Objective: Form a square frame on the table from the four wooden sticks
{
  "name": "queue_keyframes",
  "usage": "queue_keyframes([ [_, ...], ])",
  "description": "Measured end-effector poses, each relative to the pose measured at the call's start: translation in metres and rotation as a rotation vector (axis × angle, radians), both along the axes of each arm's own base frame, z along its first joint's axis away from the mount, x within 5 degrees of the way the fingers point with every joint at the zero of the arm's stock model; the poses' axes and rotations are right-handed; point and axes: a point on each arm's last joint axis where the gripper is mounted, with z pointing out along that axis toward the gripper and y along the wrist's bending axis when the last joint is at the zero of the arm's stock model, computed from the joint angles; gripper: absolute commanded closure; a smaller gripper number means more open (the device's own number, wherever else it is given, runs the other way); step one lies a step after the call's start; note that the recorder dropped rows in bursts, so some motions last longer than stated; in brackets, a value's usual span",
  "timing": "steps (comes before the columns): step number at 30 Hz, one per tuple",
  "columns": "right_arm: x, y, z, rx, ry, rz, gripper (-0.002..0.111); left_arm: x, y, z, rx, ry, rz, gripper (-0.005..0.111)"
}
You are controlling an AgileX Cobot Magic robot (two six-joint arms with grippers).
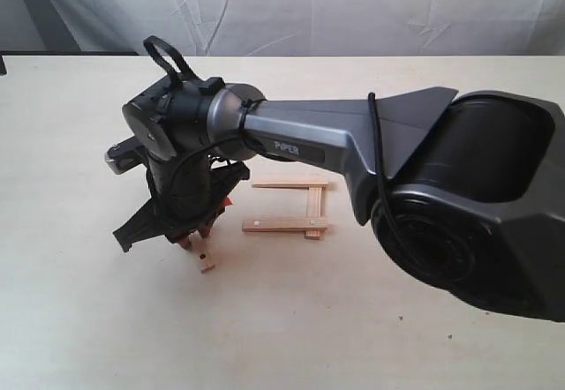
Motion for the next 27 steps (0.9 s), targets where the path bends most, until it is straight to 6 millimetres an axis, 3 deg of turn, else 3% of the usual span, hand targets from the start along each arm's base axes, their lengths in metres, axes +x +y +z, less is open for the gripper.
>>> queue_keyframes([
  [9,0.002,-0.002,0.003,0.008,0.014,-0.074,0.108,0.0,-0.001,0.001,-0.021,-0.006,0.007,0.107],
  [17,0.036,-0.036,0.047,0.07,-0.033,-0.371,0.108,0.001,-0.001,0.001,-0.031,-0.015,0.015,0.107],
  [22,0.053,-0.056,0.048,0.041,-0.032,-0.51,0.108,0.001,-0.001,0.001,-0.033,-0.015,0.015,0.107],
  [27,0.06,-0.064,0.039,0.008,-0.039,-0.615,0.108,0.001,-0.001,0.002,-0.042,-0.018,0.018,0.107],
])
